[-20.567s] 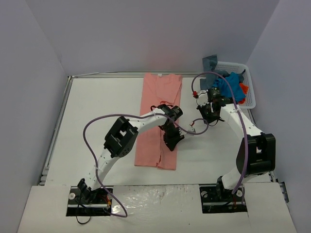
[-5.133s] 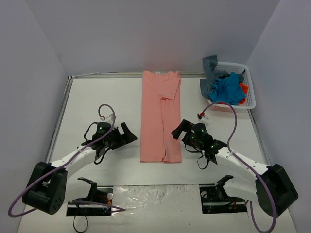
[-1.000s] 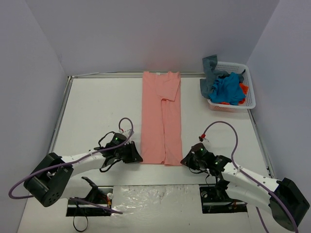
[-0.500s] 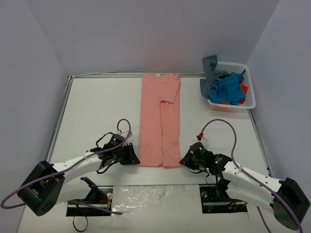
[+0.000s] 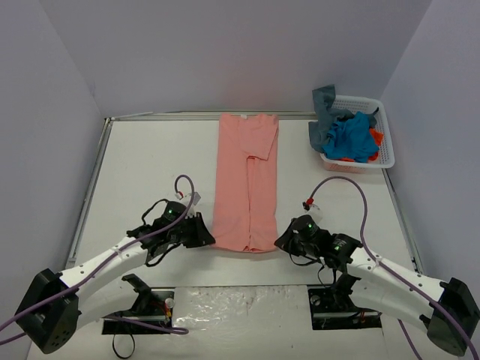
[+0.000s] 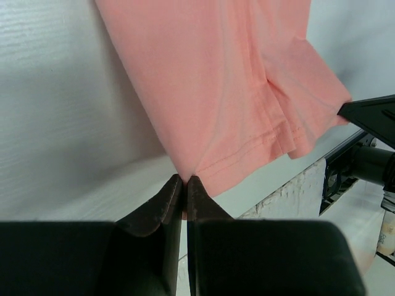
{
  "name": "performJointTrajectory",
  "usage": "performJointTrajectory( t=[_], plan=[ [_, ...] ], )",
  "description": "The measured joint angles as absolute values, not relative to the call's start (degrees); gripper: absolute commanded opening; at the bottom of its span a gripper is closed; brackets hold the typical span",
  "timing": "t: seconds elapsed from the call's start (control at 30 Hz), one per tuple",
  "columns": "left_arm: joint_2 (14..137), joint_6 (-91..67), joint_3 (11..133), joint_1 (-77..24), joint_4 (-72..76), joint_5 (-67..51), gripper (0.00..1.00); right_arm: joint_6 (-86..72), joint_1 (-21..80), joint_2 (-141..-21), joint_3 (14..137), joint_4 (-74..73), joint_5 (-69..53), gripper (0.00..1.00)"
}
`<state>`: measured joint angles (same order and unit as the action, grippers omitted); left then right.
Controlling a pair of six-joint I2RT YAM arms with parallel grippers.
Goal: Fold and stack the t-shirts
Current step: Grab the bottom of the folded rectangular tshirt with both arms, then fold the folded rectangular tshirt in 1/3 of the way
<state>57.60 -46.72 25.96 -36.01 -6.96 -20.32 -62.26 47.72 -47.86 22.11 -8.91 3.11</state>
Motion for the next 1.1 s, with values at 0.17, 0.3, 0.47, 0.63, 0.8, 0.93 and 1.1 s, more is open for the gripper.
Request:
performJointTrajectory(
  t=[0.17, 0.3, 0.47, 0.63, 0.8, 0.93, 1.1],
  plan=[
    [57.8, -46.6, 28.6, -36.0, -8.3, -18.7, 0.02, -61.3, 47.8, -48.3, 24.4, -10.0, 4.9, 0.0],
    [58.3, -46.7, 30.2, -36.0, -8.3, -17.7, 0.02, -60.5, 47.8, -49.8, 27.0, -10.5, 6.4, 0.0],
    [59.5, -46.9, 31.9, -36.0, -8.5, -16.3, 0.02, -59.0, 47.8, -51.7, 30.0, -10.7, 8.3, 0.0],
    [60.3, -46.6, 35.7, -36.0, -9.9, -14.3, 0.02, -57.3, 47.9, -54.2, 33.8, -11.1, 10.4, 0.0],
    [61.9, -45.8, 39.9, -36.0, -11.2, -12.2, 0.03, -55.6, 48.1, -57.9, 37.7, -11.1, 12.4, 0.0],
    [64.0, -45.0, 42.8, -35.7, -11.5, -11.0, 0.02, -54.5, 48.1, -59.7, 40.1, -11.2, 14.4, 0.0],
    [67.1, -44.3, 44.8, -34.9, -11.6, -10.2, 0.02, -53.2, 48.0, -61.4, 42.7, -11.3, 17.0, 0.0]
  ],
)
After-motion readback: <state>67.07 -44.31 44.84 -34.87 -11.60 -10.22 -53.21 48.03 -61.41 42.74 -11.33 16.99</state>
